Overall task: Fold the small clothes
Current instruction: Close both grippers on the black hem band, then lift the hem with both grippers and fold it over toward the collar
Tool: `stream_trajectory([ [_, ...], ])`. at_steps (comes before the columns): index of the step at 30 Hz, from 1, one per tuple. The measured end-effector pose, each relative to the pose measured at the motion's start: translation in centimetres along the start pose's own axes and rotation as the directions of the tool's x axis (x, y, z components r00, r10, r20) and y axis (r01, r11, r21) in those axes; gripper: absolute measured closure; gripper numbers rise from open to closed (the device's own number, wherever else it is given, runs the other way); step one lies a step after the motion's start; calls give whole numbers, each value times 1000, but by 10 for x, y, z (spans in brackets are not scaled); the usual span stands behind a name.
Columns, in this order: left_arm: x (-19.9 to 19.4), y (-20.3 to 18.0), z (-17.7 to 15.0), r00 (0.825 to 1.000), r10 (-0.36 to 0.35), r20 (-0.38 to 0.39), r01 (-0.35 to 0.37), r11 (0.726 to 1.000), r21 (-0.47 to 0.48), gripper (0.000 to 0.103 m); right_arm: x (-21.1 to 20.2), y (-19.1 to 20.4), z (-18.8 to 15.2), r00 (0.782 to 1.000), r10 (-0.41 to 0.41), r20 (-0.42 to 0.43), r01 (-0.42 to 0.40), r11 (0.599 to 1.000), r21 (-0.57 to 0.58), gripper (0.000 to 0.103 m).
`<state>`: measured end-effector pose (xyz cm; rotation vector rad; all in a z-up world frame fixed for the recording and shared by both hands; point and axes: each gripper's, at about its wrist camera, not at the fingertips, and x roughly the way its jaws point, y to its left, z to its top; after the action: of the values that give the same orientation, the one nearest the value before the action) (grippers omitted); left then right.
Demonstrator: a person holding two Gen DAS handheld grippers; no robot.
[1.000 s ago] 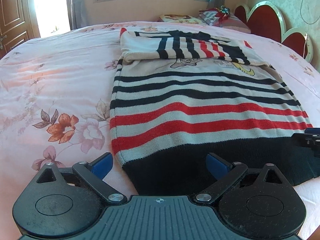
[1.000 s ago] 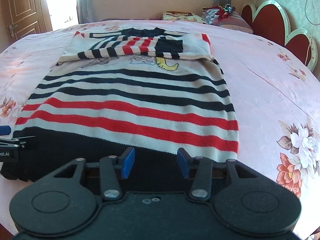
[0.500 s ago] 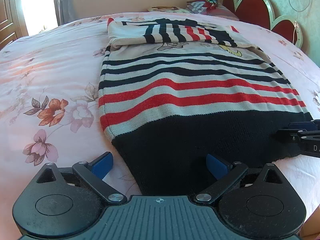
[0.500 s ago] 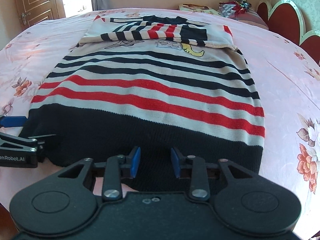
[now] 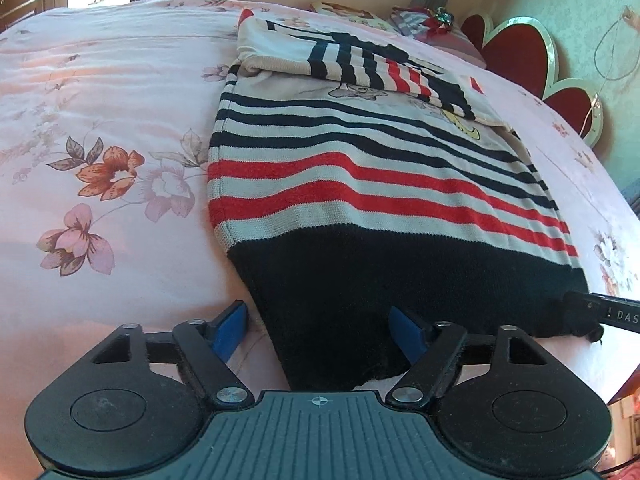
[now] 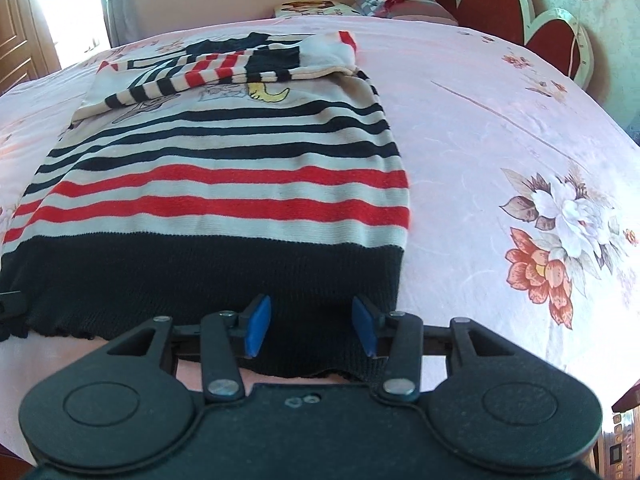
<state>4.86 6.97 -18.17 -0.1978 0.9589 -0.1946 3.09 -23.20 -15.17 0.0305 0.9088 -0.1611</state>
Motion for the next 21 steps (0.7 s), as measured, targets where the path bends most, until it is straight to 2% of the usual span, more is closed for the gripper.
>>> stream_trajectory([
  [2, 1, 2, 3, 1000, -22, -17, 21, 999, -27, 32, 0, -6, 0, 1000, -12, 3, 12, 1000, 27, 42],
  [4, 3, 5, 6, 999, -39, -28, 38, 998, -48, 33, 5, -12, -1, 1000, -2, -27, 3, 999, 48, 43],
  [5, 3, 7, 7, 998, -55, -38, 52, 997, -62, 43, 7, -15, -2, 999, 13, -44, -10, 997, 73, 45],
  [6, 4, 9, 10, 996, -75, -55, 71, 994, -81, 62, 9, -18, -3, 998, 26, -51, -21, 995, 96, 46],
  [7, 7, 13, 12, 991, -104, -82, 94, 989, -118, 67, 9, -20, -3, 998, 37, -56, -30, 992, 119, 46],
  [9, 12, 20, 16, 985, -139, -101, 120, 977, -175, 73, 10, -22, -2, 996, 55, -64, -45, 988, 146, 54],
  [11, 16, 22, 17, 982, -151, -109, 129, 974, -186, 78, 11, -23, -1, 994, 74, -75, -61, 984, 168, 59],
  [13, 18, 20, 16, 981, -158, -111, 138, 976, -170, 79, 12, -25, 0, 993, 84, -80, -68, 981, 183, 69],
  [15, 18, 19, 18, 981, -160, -109, 142, 978, -150, 88, 12, -29, 2, 990, 119, -78, -100, 970, 220, 91],
  [18, 18, 19, 22, 979, -177, -97, 162, 976, -149, 89, 11, -26, 5, 988, 139, -69, -122, 970, 212, 92],
  [21, 10, 12, 29, 981, -187, -57, 182, 979, -93, 90, 4, -26, 12, 983, 180, -34, -169, 961, 219, 92],
])
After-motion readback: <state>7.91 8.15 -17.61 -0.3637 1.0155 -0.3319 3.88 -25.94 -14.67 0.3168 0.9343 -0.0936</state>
